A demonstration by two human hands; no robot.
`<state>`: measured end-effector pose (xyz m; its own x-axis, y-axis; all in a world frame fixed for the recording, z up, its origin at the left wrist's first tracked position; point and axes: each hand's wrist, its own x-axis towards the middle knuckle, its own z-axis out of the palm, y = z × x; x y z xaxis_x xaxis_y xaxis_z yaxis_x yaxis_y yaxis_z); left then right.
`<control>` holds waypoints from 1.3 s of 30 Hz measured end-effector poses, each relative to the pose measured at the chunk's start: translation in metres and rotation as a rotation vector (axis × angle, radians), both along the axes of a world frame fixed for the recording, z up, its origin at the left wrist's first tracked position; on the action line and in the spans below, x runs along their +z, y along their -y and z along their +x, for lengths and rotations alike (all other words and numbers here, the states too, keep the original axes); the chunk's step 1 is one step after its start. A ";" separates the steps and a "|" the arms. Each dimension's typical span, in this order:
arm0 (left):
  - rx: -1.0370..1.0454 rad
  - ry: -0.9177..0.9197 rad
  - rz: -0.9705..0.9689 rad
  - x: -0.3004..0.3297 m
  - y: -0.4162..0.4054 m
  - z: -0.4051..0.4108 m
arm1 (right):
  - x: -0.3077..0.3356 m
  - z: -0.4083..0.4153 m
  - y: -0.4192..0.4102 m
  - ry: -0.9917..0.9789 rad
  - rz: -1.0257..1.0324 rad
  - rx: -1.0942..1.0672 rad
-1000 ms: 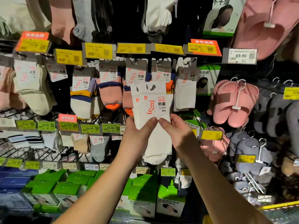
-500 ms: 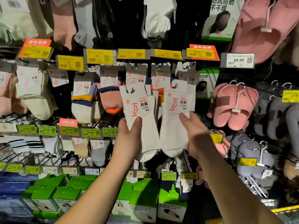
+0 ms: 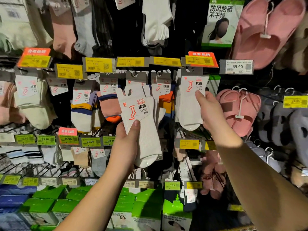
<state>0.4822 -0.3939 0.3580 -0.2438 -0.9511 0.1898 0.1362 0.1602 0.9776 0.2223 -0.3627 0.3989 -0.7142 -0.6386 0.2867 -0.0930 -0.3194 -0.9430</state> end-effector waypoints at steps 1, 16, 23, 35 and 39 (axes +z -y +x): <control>0.002 -0.010 0.007 0.000 0.000 0.000 | 0.000 -0.003 0.002 0.000 0.002 0.004; 0.034 -0.028 0.006 0.003 -0.004 -0.002 | -0.016 -0.045 0.037 -0.211 0.359 -0.230; 0.025 -0.037 -0.002 0.004 -0.009 -0.004 | -0.011 -0.059 0.053 -0.232 0.507 -0.217; 0.013 0.001 0.001 -0.002 -0.019 0.000 | -0.030 -0.026 0.013 -0.289 0.474 -0.282; 0.014 0.011 0.015 -0.007 -0.021 -0.004 | -0.042 0.032 -0.025 -0.238 0.242 -0.217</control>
